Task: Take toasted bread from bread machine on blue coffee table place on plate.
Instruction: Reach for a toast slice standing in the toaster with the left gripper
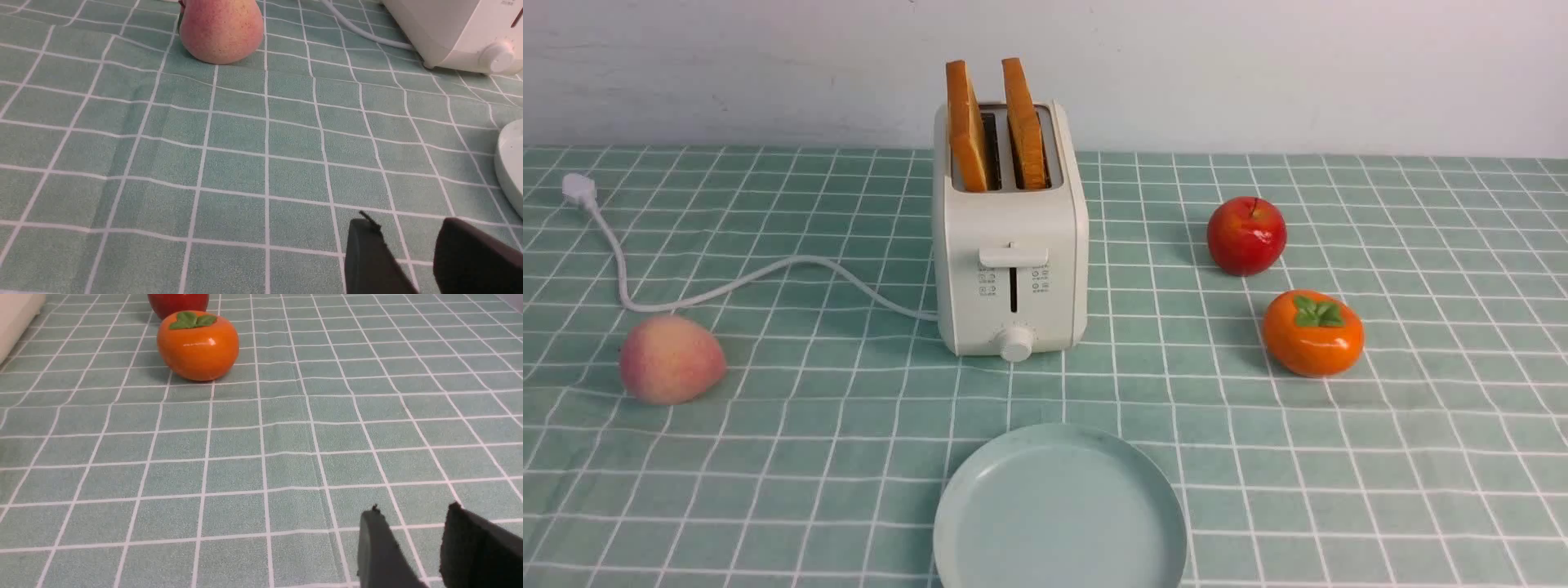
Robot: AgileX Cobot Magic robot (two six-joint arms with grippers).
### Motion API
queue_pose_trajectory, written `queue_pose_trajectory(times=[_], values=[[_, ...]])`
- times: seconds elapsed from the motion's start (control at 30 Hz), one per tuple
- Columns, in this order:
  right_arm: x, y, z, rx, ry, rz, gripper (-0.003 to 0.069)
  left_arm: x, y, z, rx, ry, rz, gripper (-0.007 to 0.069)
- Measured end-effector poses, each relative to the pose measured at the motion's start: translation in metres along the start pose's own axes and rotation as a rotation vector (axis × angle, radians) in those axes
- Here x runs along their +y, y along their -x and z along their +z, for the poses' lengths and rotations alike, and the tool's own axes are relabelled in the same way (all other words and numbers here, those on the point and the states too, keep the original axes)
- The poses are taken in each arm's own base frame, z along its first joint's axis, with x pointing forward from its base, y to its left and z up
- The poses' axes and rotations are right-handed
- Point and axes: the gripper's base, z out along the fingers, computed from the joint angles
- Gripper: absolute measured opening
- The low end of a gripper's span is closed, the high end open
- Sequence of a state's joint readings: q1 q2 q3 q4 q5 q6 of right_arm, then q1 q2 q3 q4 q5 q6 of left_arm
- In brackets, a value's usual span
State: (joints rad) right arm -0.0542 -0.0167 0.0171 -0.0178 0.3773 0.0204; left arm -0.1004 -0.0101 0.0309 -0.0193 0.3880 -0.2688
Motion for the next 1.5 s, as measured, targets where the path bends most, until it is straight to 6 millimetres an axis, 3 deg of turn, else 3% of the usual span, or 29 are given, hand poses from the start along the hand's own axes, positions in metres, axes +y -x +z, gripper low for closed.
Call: queue_pose_trajectory(times=[0.47,0.67,0.97,1.13,1.2,1.3,1.33,1.4,1.43,1.47,1.5], values=[[0.000,0.000,0.000,0.000,0.000,0.000,0.0240,0.000,0.001,0.000,-0.006,0.000,0.004,0.0237],[0.000,0.000,0.000,0.000,0.000,0.000,0.0240,-0.006,0.015,-0.001,-0.162,-0.069,-0.089,0.0237],[0.000,0.000,0.000,0.000,0.000,0.001,0.0240,-0.006,0.058,-0.021,-0.664,-0.213,-0.388,0.0232],[0.002,0.001,0.000,-0.012,0.027,0.104,0.0240,0.003,0.079,-0.042,-0.943,-0.308,-0.692,0.0046],[0.005,0.002,0.000,-0.031,0.057,0.231,0.0240,0.000,0.091,-0.051,-0.982,-0.353,-0.718,-0.0009],[0.008,0.010,0.000,-0.106,0.120,0.527,0.0240,-0.017,0.126,-0.079,-0.984,-0.433,-0.677,-0.0014],[0.008,0.010,0.000,-0.106,0.123,0.536,0.0240,-0.018,0.129,-0.081,-0.994,-0.439,-0.674,-0.0014],[0.008,0.017,-0.001,-0.171,0.149,0.665,0.0240,-0.037,0.161,-0.096,-0.887,-0.446,-0.595,-0.0014],[0.007,0.018,-0.001,-0.180,0.149,0.671,0.0240,-0.039,0.163,-0.093,-0.847,-0.435,-0.585,-0.0014],[0.007,0.020,-0.002,-0.205,0.153,0.698,0.0240,-0.050,0.182,-0.092,-0.733,-0.421,-0.545,-0.0014],[0.006,0.020,-0.002,-0.209,0.153,0.698,0.0240,-0.053,0.186,-0.090,-0.691,-0.413,-0.536,-0.0014]])
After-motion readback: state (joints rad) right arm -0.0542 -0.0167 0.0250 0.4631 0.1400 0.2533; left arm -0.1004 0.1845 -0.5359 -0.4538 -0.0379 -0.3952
